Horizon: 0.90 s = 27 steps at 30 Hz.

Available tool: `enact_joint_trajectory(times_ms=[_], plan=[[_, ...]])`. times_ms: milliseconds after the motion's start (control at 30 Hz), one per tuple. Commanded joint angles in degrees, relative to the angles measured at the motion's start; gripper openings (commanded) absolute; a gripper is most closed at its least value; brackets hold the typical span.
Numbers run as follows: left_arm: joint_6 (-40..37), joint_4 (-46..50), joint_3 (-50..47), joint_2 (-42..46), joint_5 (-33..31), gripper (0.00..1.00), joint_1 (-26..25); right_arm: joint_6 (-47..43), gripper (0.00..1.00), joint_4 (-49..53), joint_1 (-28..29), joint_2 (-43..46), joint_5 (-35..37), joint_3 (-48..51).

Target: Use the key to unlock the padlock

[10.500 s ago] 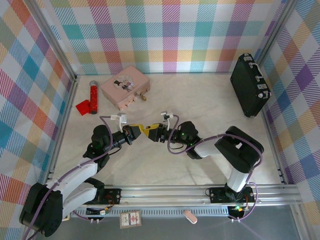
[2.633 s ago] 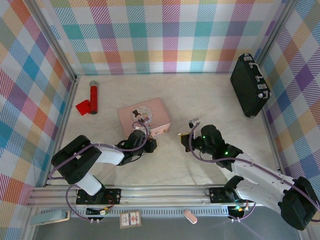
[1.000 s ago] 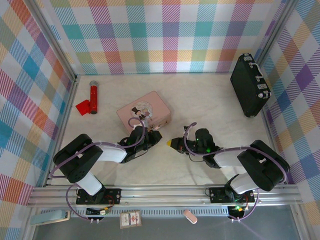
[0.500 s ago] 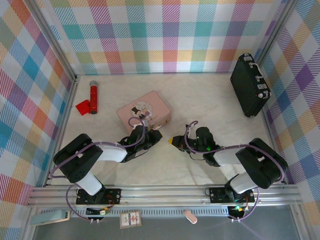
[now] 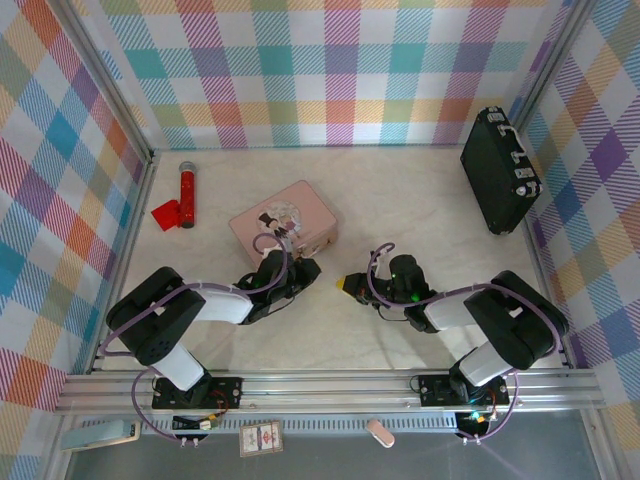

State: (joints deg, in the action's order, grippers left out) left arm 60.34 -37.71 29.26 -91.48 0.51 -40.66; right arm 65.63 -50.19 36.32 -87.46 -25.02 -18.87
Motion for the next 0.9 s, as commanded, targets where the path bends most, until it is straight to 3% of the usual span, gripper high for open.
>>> enact_joint_trajectory(times_ms=[0,400,633,867], plan=[[1.54,-3.53,-1.68,2.65,-2.32,0.0,2.52,0.29,0.0,-2.63,0.15,-0.87,-1.09,-0.72],[-1.45,3.67,-3.86,10.03,-1.23,0.0,7.44,-0.41,0.0,-0.99,0.88,-1.39,-1.07,-2.22],[-0.31,4.13,-3.52,10.43,0.88,0.0,7.15,-0.28,0.0,-0.72,1.21,-1.64,-0.75,-2.66],[-0.75,7.04,-0.79,11.24,0.72,0.0,3.11,-0.16,0.0,-0.45,1.39,-1.92,-0.41,-2.75]])
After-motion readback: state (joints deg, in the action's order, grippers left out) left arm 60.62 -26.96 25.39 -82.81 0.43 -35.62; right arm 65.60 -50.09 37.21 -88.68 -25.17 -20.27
